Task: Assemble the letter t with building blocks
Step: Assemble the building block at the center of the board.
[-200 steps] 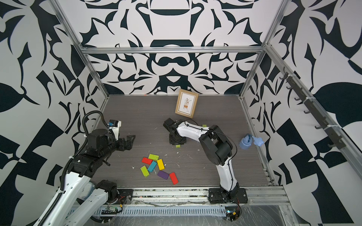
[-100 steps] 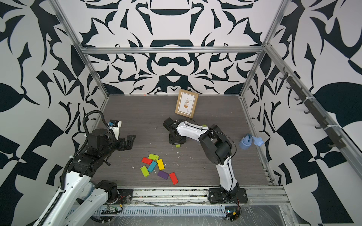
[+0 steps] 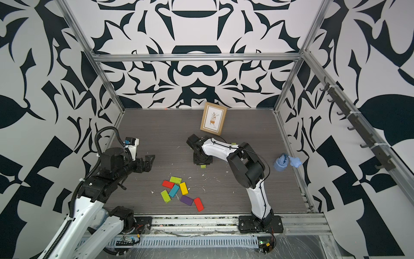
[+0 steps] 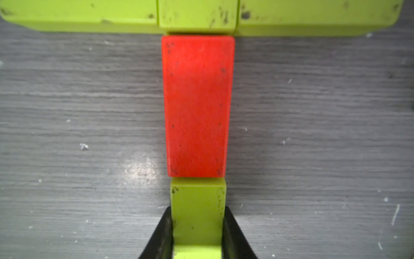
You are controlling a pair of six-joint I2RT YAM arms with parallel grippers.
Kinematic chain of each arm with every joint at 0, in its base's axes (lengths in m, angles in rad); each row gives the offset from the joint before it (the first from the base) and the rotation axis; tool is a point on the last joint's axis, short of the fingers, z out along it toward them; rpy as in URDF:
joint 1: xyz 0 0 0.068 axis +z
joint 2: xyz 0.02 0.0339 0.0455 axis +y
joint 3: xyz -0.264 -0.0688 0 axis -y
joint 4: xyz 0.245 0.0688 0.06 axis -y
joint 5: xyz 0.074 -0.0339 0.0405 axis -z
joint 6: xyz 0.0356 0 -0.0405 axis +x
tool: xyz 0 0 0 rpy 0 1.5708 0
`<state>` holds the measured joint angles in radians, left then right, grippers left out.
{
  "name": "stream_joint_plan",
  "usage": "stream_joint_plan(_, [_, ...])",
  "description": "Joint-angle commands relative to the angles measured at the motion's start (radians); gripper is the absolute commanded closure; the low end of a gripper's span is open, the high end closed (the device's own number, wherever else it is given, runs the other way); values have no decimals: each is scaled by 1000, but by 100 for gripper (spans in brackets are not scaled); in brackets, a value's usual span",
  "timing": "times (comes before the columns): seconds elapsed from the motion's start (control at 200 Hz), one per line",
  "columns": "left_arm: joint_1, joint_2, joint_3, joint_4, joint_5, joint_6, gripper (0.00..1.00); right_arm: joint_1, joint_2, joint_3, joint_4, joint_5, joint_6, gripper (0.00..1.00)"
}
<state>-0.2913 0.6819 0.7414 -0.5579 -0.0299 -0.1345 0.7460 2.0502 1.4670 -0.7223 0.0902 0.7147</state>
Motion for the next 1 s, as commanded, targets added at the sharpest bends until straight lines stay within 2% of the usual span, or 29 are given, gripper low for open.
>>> stream_joint_plan(0.0, [0,-1,-9,5,-5,-8,0,-12,31,13,32,28,21,77])
stream_joint_plan(0.995, [0,-2,-8,6,-7,-4,0,-17,38,24,41,32,23,78])
